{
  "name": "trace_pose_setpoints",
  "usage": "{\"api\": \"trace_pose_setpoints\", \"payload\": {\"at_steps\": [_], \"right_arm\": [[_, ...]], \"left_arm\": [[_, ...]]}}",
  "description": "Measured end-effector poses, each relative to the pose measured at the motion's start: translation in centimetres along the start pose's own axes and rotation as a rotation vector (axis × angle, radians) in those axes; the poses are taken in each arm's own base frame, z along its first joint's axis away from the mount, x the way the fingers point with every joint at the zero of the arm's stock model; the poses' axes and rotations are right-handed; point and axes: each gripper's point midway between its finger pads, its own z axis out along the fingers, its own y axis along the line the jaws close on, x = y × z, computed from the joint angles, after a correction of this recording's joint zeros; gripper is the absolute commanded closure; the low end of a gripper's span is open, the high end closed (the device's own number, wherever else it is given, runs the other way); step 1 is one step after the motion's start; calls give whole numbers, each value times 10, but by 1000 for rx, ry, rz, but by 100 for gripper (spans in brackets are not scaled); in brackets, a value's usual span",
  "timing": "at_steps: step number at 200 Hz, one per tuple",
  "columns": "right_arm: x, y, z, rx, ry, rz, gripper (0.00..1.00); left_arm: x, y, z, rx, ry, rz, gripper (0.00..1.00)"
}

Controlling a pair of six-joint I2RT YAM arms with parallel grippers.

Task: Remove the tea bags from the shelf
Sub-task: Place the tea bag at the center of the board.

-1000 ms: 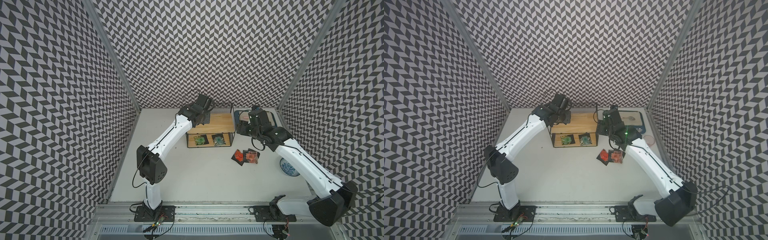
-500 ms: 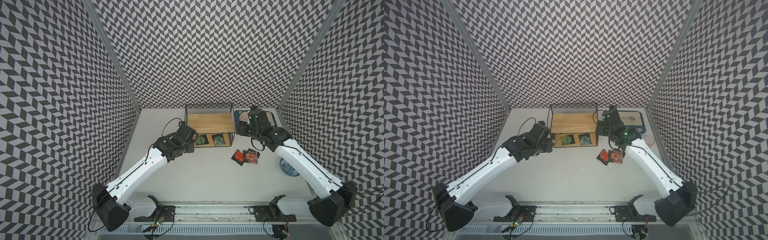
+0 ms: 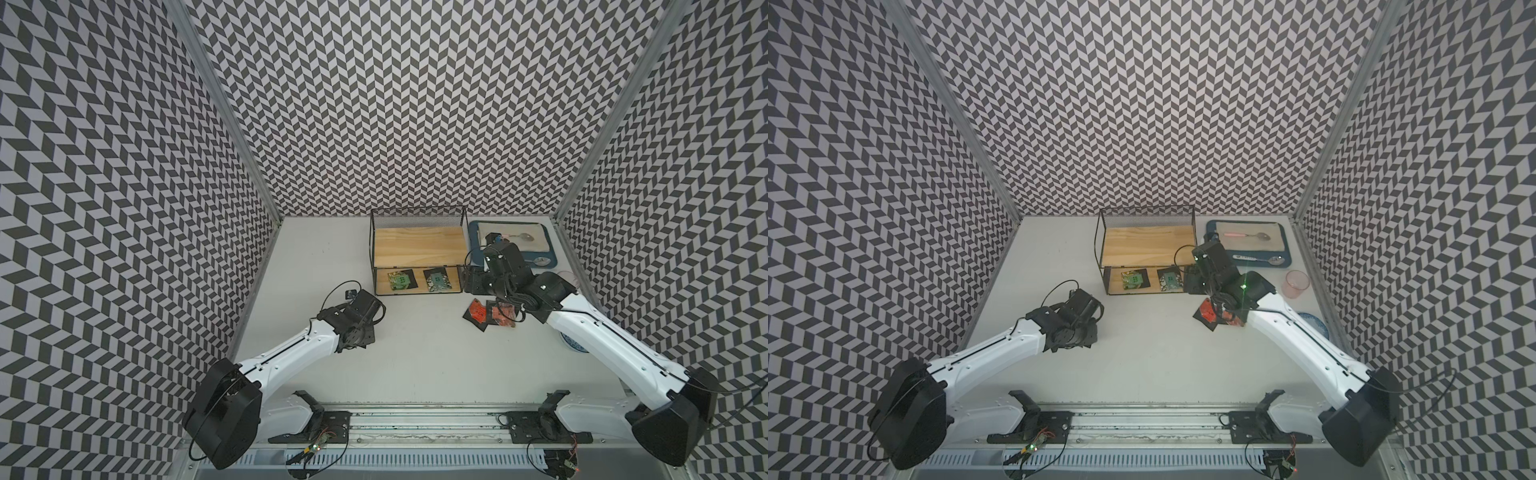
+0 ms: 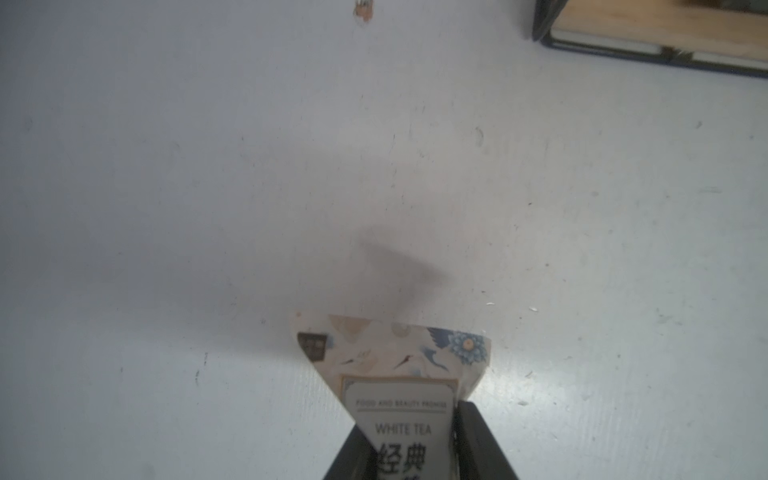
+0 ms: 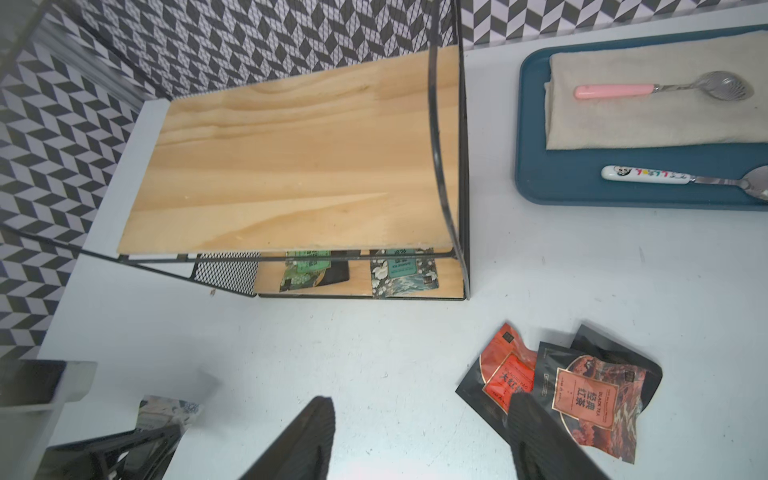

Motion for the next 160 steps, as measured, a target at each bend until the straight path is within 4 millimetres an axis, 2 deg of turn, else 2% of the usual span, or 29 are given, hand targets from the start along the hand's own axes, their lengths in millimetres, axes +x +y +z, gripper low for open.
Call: {"api": "trace_pose_setpoints", "payload": {"at_steps": [33,71,125,160], "right_arm": [[30,11,3,-33,41,-49,31],[61,17,14,-46,89,-87,31],[83,31,28,-86,94,-121,31],[92,39,35,-134,99,-61,34]], "left_arm": [[3,-3,13,8,1,-41,61],[27,8,32,-11,52,-75,55],[25,2,31,14,38,-100,38],[20,-1,22,33,25,-107,24]]}}
